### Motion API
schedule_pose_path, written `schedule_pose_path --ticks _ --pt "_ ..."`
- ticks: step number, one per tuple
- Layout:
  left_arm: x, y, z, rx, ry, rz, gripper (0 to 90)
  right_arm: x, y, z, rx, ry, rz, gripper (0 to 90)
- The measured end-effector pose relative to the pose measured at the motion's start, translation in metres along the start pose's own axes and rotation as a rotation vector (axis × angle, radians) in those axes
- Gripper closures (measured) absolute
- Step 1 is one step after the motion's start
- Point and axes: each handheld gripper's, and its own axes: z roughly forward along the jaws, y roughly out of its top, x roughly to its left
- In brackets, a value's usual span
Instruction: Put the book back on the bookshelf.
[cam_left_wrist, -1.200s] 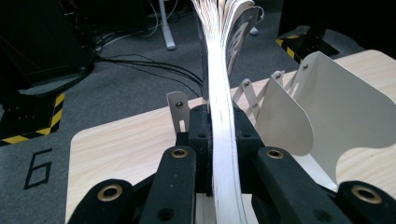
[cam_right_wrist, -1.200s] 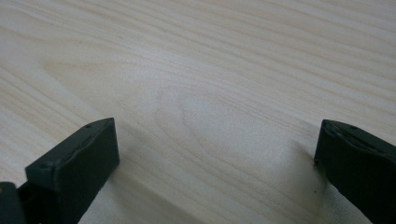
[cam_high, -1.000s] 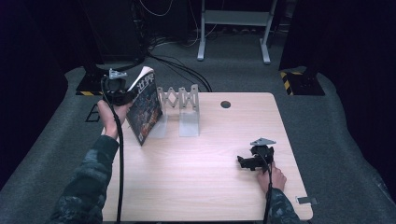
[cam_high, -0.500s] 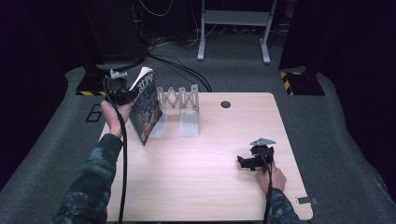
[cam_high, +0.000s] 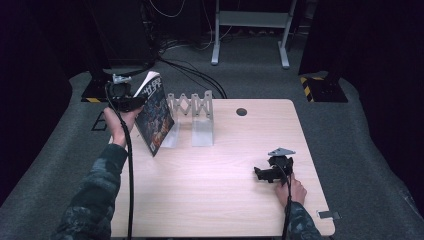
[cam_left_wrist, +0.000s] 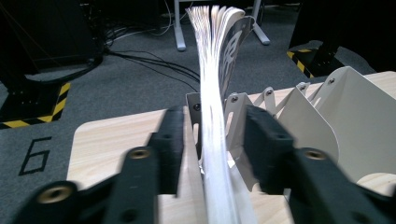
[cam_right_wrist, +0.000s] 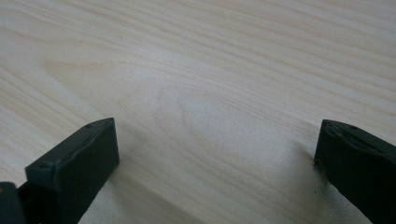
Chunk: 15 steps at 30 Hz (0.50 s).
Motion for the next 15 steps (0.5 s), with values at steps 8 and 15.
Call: schedule_pose_path --ticks 8,15 --pt "-0.004 0.002 -0.017 -0.027 -0.004 0.047 32.3 0.0 0.0 0.0 0.0 0.0 0.0 0.0" --pt "-0.004 -0.004 -0.033 -0.058 0.007 0.057 21.1 0.0 0.0 0.0 0.001 0.001 -0.004 0.0"
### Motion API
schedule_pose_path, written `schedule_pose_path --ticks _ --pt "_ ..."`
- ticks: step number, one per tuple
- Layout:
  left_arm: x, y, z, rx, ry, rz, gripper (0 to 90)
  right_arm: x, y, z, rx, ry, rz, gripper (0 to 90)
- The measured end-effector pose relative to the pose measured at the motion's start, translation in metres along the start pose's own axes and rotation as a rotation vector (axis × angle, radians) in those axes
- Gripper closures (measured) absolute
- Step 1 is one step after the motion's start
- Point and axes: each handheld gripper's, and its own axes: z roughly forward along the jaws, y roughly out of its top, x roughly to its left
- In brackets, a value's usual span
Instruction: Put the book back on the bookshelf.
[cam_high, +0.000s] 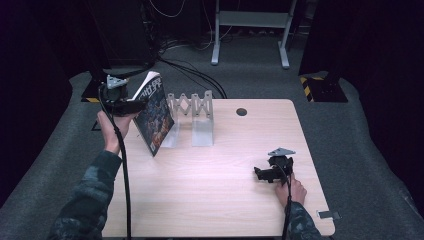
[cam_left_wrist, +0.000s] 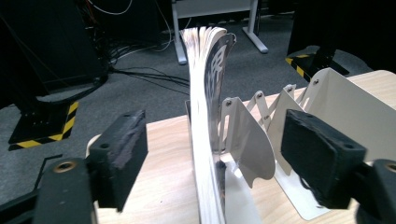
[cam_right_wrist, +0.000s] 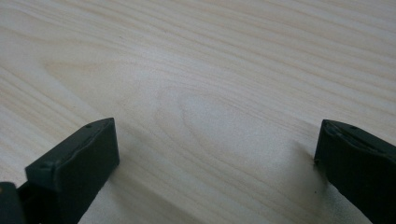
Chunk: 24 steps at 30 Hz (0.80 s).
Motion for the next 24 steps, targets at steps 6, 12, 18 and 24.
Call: schedule_pose_path --ticks 6,12,18,24 --pt "0.002 -0.01 -0.014 -0.012 0.01 0.012 15.7 0.0 0.0 0.0 -0.001 0.0 0.005 0.0" --pt "0.002 -0.023 -0.019 -0.009 0.013 0.017 15.4 0.001 0.0 0.0 0.0 0.0 0.019 0.0" --pt "-0.005 -0.046 -0.014 0.022 0.032 0.04 15.6 0.001 0.0 0.0 0.0 0.0 0.018 0.0" --pt "-0.007 -0.083 0.005 0.072 0.019 -0.002 18.7 0.001 0.0 0.0 0.0 0.0 0.018 0.0"
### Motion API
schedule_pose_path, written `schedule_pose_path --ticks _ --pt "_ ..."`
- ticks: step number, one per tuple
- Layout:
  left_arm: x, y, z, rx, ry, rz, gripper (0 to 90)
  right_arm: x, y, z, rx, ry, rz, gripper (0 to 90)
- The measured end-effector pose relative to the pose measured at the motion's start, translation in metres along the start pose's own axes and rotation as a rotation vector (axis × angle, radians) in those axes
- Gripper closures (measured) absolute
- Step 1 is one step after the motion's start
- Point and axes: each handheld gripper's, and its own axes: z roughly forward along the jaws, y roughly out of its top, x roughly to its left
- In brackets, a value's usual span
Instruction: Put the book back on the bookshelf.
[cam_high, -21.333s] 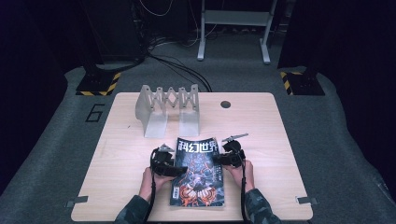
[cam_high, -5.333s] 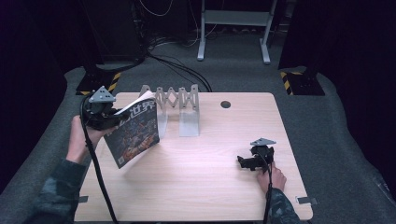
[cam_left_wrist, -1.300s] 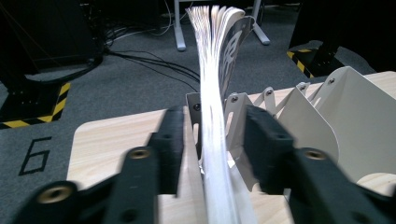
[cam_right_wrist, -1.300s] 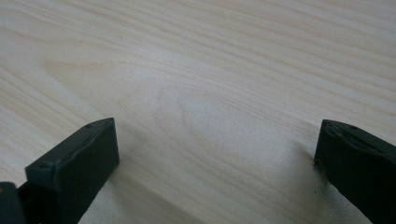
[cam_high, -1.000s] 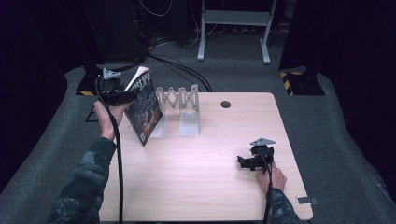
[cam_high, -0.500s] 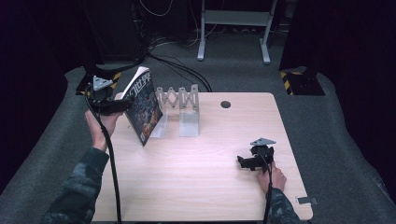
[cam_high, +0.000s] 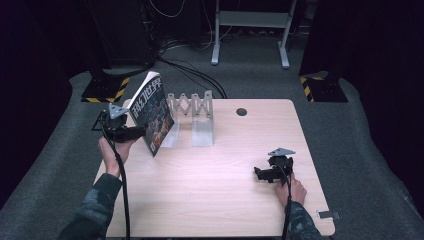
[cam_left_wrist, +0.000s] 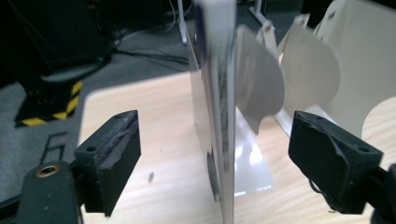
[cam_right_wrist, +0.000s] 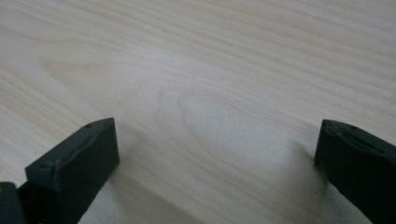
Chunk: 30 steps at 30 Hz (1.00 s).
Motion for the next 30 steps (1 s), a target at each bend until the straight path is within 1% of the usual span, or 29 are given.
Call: schedule_pose_path --ticks 1,2,3,5,6,8,9,10,11,12,13,14,15,16,17,18,19,21,22,24,25,26,27,29,30 --pt "0.0 0.0 0.0 0.0 0.0 0.0 23.1 0.0 0.0 0.0 0.0 0.0 0.0 0.0" --pt "0.0 -0.011 0.01 0.014 -0.015 -0.03 29.3 0.0 0.0 0.0 -0.001 0.0 0.0 0.0" --pt "0.0 -0.011 0.01 0.014 -0.015 -0.03 32.2 0.0 0.0 0.0 -0.001 0.0 0.0 0.0" --pt "-0.001 -0.023 0.021 0.024 -0.022 -0.054 37.8 0.0 0.0 0.0 0.0 0.0 0.001 0.0" --pt "-0.002 -0.028 0.026 0.031 -0.026 -0.074 37.8 0.0 0.0 0.0 0.0 0.0 0.001 0.0" --pt "-0.004 -0.039 0.037 0.049 -0.038 -0.117 41.4 0.0 0.0 0.0 0.0 0.0 0.001 0.0" --pt "-0.003 -0.044 0.043 0.056 -0.041 -0.121 41.4 0.0 0.0 0.0 0.0 0.0 0.001 0.0" --pt "-0.004 -0.048 0.047 0.063 -0.04 -0.134 43.8 0.0 0.0 0.0 0.0 0.0 0.0 0.0" --pt "-0.004 -0.052 0.053 0.067 -0.039 -0.146 43.8 0.0 0.0 0.0 0.0 0.0 0.0 0.0" --pt "-0.005 -0.056 0.058 0.077 -0.045 -0.16 46.6 0.0 0.0 0.0 0.0 0.0 -0.001 0.0" --pt "-0.006 -0.059 0.061 0.082 -0.058 -0.189 48.8 0.0 0.0 0.0 0.0 0.0 0.0 0.0" --pt "-0.008 -0.063 0.065 0.061 -0.055 -0.203 56.3 0.0 0.0 0.0 -0.001 0.0 -0.003 0.0" --pt "-0.008 -0.063 0.065 0.061 -0.055 -0.203 59.5 0.0 0.0 0.0 0.0 0.0 0.0 0.0" --pt "-0.009 -0.065 0.066 0.058 -0.054 -0.208 59.5 0.0 0.0 0.0 0.0 0.0 0.0 0.0" --pt "-0.01 -0.067 0.067 0.058 -0.059 -0.217 62.1 0.0 0.0 0.0 0.0 0.0 -0.001 0.0" --pt "-0.01 -0.068 0.068 0.053 -0.06 -0.217 65.6 0.0 0.0 0.0 0.0 0.0 0.0 0.0" --pt "-0.012 -0.071 0.069 0.052 -0.058 -0.231 71.2 0.0 0.0 0.0 -0.001 0.0 -0.004 0.0" --pt "-0.012 -0.072 0.069 0.043 -0.056 -0.237 76.5 0.0 0.0 0.0 0.0 0.0 0.001 0.0" --pt "-0.012 -0.074 0.069 0.028 -0.057 -0.26 78.0 0.0 0.0 0.0 0.0 0.0 -0.001 0.0" --pt "-0.013 -0.074 0.068 0.028 -0.056 -0.267 78.8 0.0 0.0 0.0 0.0 0.0 -0.001 0.0" --pt "-0.014 -0.074 0.067 0.034 -0.064 -0.283 80.2 0.0 0.0 0.0 0.0 0.0 0.0 0.0" --pt "-0.014 -0.074 0.067 0.034 -0.064 -0.283 80.5 0.0 0.0 0.0 0.0 0.0 0.0 0.0" --pt "-0.014 -0.075 0.067 0.033 -0.069 -0.297 80.8 0.0 0.0 0.0 0.0 0.0 -0.001 0.0" --pt "-0.016 -0.076 0.068 0.029 -0.082 -0.314 80.9 0.0 0.0 0.0 0.0 0.001 0.001 0.0" --pt "-0.017 -0.076 0.067 0.039 -0.093 -0.325 81.1 0.0 0.0 0.0 0.0 0.0 0.0 0.0"
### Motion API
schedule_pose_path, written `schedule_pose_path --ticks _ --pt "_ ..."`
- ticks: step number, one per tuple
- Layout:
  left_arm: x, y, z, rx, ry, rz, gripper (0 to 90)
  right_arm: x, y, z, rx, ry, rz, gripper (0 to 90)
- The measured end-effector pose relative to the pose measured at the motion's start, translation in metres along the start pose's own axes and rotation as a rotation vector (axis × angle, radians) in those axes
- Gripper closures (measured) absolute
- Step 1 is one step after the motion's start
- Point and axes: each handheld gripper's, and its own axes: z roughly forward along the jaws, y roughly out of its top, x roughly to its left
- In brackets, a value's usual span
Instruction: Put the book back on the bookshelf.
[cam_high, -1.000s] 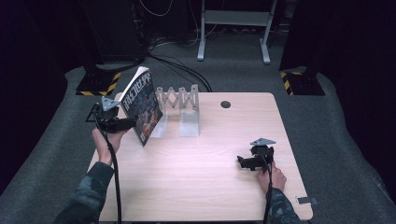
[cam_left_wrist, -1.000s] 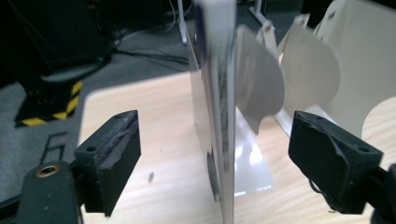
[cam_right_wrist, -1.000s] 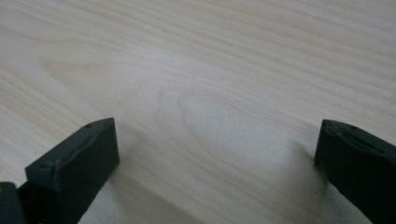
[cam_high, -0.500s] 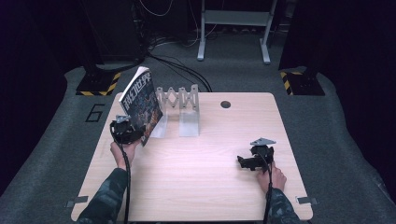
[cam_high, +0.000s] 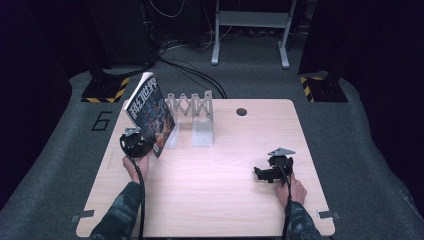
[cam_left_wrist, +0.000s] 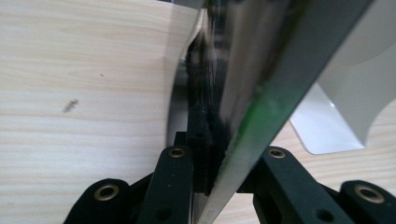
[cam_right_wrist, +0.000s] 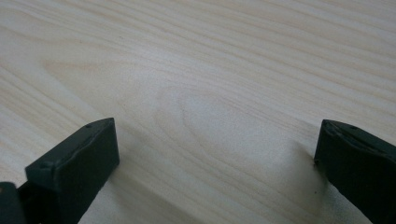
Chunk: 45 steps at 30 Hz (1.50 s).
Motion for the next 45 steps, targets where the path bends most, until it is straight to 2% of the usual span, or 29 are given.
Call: schedule_pose_path --ticks 4,6,10,14,22,23,24,26,28,29,30,31,32,33,34,36,41,43,44,45 --pt "-0.007 -0.004 0.001 -0.004 -0.014 -0.002 81.2 0.0 0.0 0.0 0.0 0.0 0.0 0.0" --pt "-0.011 -0.006 0.002 -0.016 -0.019 -0.019 80.6 0.0 0.0 0.0 -0.001 0.0 -0.006 0.0" --pt "-0.016 -0.009 0.003 -0.025 -0.031 -0.028 80.3 0.0 0.0 0.0 -0.003 0.0 -0.005 0.0" --pt "-0.019 -0.013 0.005 -0.033 -0.056 -0.058 80.4 0.0 0.0 0.0 0.002 0.001 -0.003 0.0" --pt "-0.026 -0.017 0.006 -0.032 -0.088 -0.048 75.6 0.0 0.0 0.001 -0.008 -0.002 -0.003 0.0" --pt "-0.025 -0.017 0.005 -0.025 -0.082 -0.04 70.0 0.0 0.0 0.001 -0.01 -0.002 -0.004 0.0" --pt "-0.024 -0.017 0.004 -0.021 -0.067 -0.034 60.0 0.0 0.0 0.001 -0.009 -0.001 -0.003 0.0" --pt "-0.024 -0.017 0.001 -0.016 -0.038 -0.006 48.2 0.0 0.0 0.0 0.001 0.001 -0.006 0.0" --pt "-0.024 -0.017 -0.001 -0.019 -0.031 0.007 37.6 0.0 0.0 0.0 -0.002 0.0 -0.005 0.0" --pt "-0.024 -0.017 -0.004 -0.015 -0.028 0.011 32.6 0.0 0.0 0.0 -0.004 -0.001 -0.002 0.0" --pt "-0.023 -0.017 -0.007 -0.016 -0.021 0.038 32.6 0.0 0.0 0.0 -0.004 -0.001 -0.002 0.0" --pt "-0.024 -0.018 -0.014 -0.017 -0.01 0.071 26.3 0.0 0.0 0.001 -0.01 -0.004 -0.001 0.0" --pt "-0.024 -0.018 -0.014 -0.017 -0.01 0.071 23.3 0.0 0.0 0.001 -0.01 -0.004 -0.001 0.0" --pt "-0.024 -0.017 -0.022 -0.018 -0.007 0.095 20.8 0.0 0.0 0.001 -0.007 0.0 -0.004 0.0" --pt "-0.024 -0.017 -0.022 -0.018 -0.007 0.095 19.5 0.0 0.0 0.001 -0.007 0.0 -0.004 0.0" --pt "-0.025 -0.018 -0.031 -0.021 0.001 0.128 18.5 0.0 0.0 0.0 -0.006 0.001 -0.004 0.0" --pt "-0.019 -0.029 -0.059 -0.003 0.005 0.158 15.4 0.0 0.0 0.0 0.0 0.001 -0.003 0.0" --pt "-0.017 -0.032 -0.061 0.0 0.014 0.174 15.2 0.0 0.0 0.0 -0.001 -0.001 -0.004 0.0" --pt "-0.012 -0.038 -0.068 0.03 0.024 0.186 14.8 0.0 0.0 0.0 -0.008 -0.001 -0.001 0.0" --pt "-0.012 -0.038 -0.068 0.03 0.024 0.186 14.2 0.0 0.0 0.0 -0.008 -0.001 -0.001 0.0"
